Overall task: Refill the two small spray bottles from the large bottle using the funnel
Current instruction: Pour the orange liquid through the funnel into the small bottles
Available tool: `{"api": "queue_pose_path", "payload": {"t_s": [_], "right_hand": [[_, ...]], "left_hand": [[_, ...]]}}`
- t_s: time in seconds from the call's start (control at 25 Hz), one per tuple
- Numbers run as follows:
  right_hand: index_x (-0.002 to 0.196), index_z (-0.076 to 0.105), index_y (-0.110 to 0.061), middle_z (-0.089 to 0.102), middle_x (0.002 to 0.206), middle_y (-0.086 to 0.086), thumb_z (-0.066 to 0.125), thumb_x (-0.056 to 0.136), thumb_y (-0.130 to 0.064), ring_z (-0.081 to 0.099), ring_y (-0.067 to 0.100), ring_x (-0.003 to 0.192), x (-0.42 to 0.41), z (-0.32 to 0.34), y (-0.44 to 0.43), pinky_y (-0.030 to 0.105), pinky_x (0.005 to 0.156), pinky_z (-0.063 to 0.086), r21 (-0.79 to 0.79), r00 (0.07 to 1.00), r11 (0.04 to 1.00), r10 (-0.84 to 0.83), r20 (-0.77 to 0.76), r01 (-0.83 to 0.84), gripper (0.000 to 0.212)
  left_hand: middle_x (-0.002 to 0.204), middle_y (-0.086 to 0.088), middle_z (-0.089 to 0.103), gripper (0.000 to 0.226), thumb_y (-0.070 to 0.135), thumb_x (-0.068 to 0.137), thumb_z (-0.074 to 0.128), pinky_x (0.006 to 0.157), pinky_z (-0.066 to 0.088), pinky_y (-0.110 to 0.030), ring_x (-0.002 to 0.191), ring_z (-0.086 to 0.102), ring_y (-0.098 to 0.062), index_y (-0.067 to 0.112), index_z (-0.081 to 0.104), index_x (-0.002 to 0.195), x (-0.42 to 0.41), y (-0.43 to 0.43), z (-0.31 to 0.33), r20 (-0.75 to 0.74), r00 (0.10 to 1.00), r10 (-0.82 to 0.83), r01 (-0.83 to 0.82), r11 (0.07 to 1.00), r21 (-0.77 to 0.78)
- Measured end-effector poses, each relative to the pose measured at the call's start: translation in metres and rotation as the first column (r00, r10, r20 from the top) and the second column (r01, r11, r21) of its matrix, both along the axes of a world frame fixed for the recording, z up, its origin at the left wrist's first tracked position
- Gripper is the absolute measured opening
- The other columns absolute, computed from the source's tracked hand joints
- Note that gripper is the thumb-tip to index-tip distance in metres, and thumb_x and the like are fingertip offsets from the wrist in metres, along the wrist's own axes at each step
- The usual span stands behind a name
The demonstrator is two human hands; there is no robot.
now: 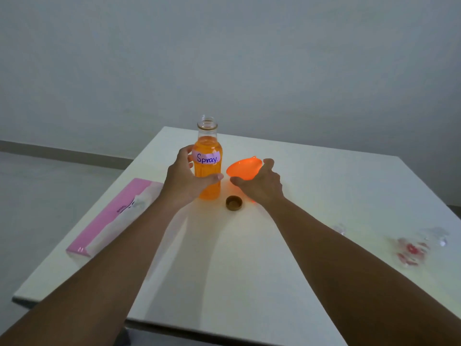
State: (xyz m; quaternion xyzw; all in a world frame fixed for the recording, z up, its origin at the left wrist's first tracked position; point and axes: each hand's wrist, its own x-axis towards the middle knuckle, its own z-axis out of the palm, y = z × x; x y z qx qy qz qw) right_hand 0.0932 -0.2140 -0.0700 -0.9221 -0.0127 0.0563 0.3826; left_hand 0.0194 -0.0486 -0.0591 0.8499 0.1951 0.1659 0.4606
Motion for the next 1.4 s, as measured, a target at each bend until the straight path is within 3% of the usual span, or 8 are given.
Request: {"api": "queue_pose_path", "payload": {"t_s": [0.16,0.28,0.44,0.56,0.68,0.88,1.0,1.4], "right_hand": [[0.146,0.026,-0.028,0.048,0.142,0.012,0.084,0.078,-0.036,0.052,0.036,0.125,0.009,0.0,-0.006,0.044,0.094,0.052,0.02,0.997,0.998,0.054,0.062,-0.055,0.091],[0.141,0.03,-0.026,0.047,0.137,0.012,0.085,0.077,-0.027,0.052,0.031,0.112,0.001,0.01,-0.016,0.046,0.084,0.057,0.112,0.995,0.992,0.055,0.087,-0.065,0.085],[0.138,0.033,-0.022,0.053,0.12,0.005,0.087,0.074,-0.024,0.055,0.023,0.101,-0.022,0.044,-0.042,0.021,0.056,0.046,0.319,0.976,0.943,0.021,0.215,-0.091,0.083],[0.137,0.036,-0.024,0.06,0.112,0.0,0.09,0.07,-0.02,0.065,0.018,0.097,-0.046,0.071,-0.08,0.022,0.067,0.052,0.418,0.95,0.901,-0.024,0.312,-0.115,0.086],[0.142,0.034,-0.026,0.069,0.103,-0.002,0.088,0.069,-0.007,0.073,0.013,0.087,-0.069,0.086,-0.122,0.03,0.079,0.059,0.515,0.955,0.847,-0.028,0.295,-0.134,0.092],[0.142,0.04,-0.023,0.064,0.116,0.002,0.087,0.069,0.004,0.074,0.015,0.087,-0.097,0.085,-0.184,0.033,0.076,0.062,0.545,0.946,0.819,-0.007,0.325,-0.181,0.091],[0.139,0.042,-0.023,0.063,0.116,-0.001,0.086,0.069,0.007,0.074,0.009,0.085,-0.105,0.078,-0.205,0.028,0.073,0.06,0.545,0.941,0.816,-0.002,0.339,-0.194,0.088],[0.139,0.043,-0.031,0.063,0.121,-0.004,0.091,0.065,0.0,0.073,0.015,0.099,-0.096,0.053,-0.221,0.039,0.089,0.061,0.554,0.944,0.807,0.013,0.329,-0.204,0.093]], "left_hand": [[0.142,0.001,0.053,0.09,0.048,0.071,0.084,0.099,0.051,-0.04,0.128,0.052,-0.023,0.024,0.039,0.145,0.007,-0.001,0.0,0.0,1.0,0.013,-0.013,0.999,0.042],[0.134,0.001,0.06,0.079,0.041,0.072,0.086,0.093,0.051,-0.036,0.119,0.058,-0.022,0.023,0.047,0.139,0.006,-0.003,0.005,0.05,0.999,0.02,-0.023,0.997,0.074],[0.131,0.001,0.063,0.076,0.04,0.071,0.086,0.093,0.053,-0.038,0.115,0.06,-0.021,0.023,0.051,0.136,-0.009,-0.006,0.017,0.114,0.993,0.0,-0.015,0.991,0.13],[0.122,0.005,0.066,0.072,0.036,0.069,0.088,0.085,0.05,-0.031,0.107,0.061,-0.016,0.024,0.056,0.131,-0.029,-0.02,0.032,0.197,0.979,-0.054,0.025,0.989,0.147],[0.113,0.007,0.067,0.067,0.032,0.068,0.089,0.081,0.048,-0.027,0.101,0.062,-0.014,0.025,0.059,0.127,-0.048,-0.044,0.043,0.234,0.966,-0.108,0.076,0.987,0.143],[0.107,0.009,0.068,0.062,0.029,0.067,0.09,0.075,0.046,-0.019,0.098,0.064,-0.013,0.027,0.061,0.122,-0.066,-0.088,0.04,0.227,0.958,-0.177,0.15,0.98,0.13],[0.107,0.008,0.068,0.065,0.028,0.066,0.091,0.077,0.047,-0.023,0.097,0.064,-0.014,0.027,0.061,0.124,-0.069,-0.109,0.034,0.191,0.96,-0.203,0.183,0.976,0.121],[0.114,0.01,0.06,0.074,0.033,0.069,0.089,0.081,0.046,-0.029,0.103,0.058,-0.015,0.025,0.055,0.133,-0.06,-0.13,0.027,0.133,0.959,-0.25,0.229,0.961,0.153]]}}
